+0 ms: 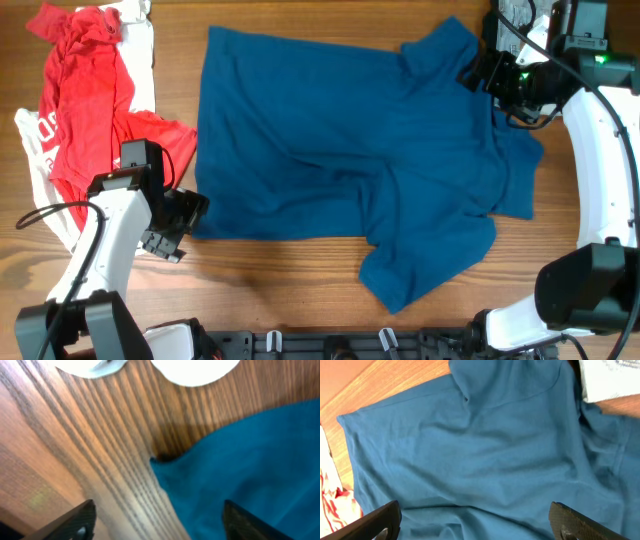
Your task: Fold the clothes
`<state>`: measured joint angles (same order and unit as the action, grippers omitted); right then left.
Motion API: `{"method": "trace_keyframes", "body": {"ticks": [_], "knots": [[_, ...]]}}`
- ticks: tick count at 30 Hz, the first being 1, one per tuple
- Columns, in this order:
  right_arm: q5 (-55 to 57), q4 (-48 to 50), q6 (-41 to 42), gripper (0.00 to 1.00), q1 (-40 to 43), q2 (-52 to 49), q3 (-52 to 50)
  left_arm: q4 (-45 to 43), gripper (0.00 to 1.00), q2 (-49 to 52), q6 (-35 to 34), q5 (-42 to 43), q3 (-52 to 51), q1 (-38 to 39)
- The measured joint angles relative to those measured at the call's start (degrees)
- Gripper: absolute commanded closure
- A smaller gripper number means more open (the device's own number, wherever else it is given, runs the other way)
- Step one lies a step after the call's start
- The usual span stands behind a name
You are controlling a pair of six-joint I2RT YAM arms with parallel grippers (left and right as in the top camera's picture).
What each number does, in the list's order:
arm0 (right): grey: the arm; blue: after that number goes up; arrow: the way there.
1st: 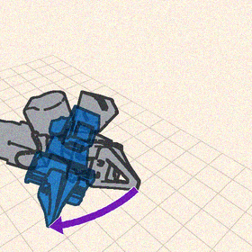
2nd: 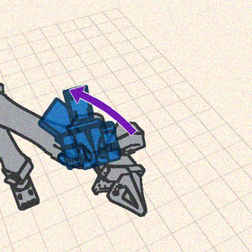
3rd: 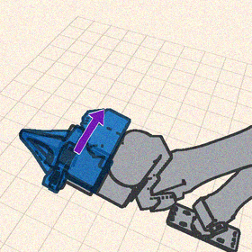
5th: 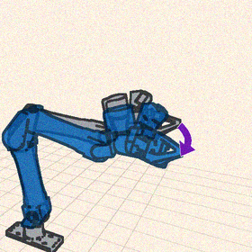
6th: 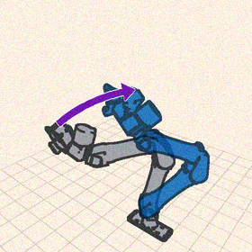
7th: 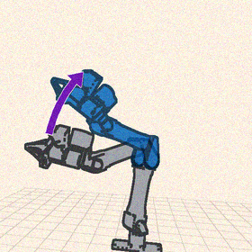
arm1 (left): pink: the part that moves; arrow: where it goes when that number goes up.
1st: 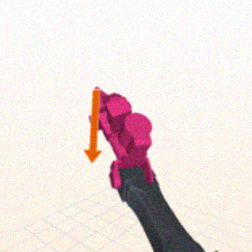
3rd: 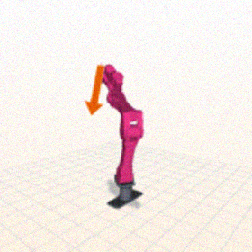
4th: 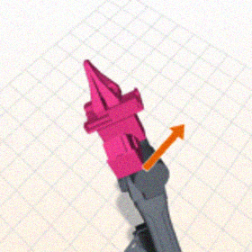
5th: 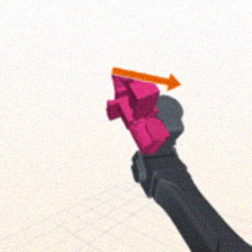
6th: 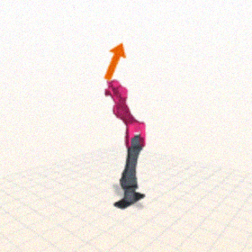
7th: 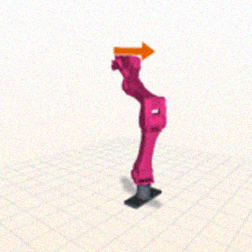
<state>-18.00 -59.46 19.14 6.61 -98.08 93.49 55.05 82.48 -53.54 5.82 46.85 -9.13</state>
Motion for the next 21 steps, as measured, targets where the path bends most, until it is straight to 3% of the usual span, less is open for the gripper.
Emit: {"method": "trace_keyframes", "body": {"ticks": [11,12,13,15,18,21], "knots": [[1.62,-1.7,2.54,0.07,-6.21,-0.35,0.0,-7.34,0.29,11.26,-5.95,0.15,0.09,0.68],[1.92,-2.56,2.64,0.07,-6.73,-0.35,0.0,-7.32,0.34,11.41,-5.99,0.28,0.26,0.66],[2.21,-3.45,2.73,0.07,-7.19,-0.35,0.0,-7.34,0.47,11.45,-6.03,0.28,0.26,0.66],[2.56,-4.92,3.21,0.08,-7.67,-0.35,0.0,-7.63,0.8,11.5,-6.6,0.61,0.28,0.66],[2.97,-10.6,3.69,0.11,-7.98,-0.35,0.0,-8.81,0.94,11.76,-6.73,1.22,0.42,0.83],[3.02,-14.21,4.0,0.11,-7.98,-0.35,0.0,-9.99,0.96,11.78,-6.91,1.57,0.42,0.92]]}}
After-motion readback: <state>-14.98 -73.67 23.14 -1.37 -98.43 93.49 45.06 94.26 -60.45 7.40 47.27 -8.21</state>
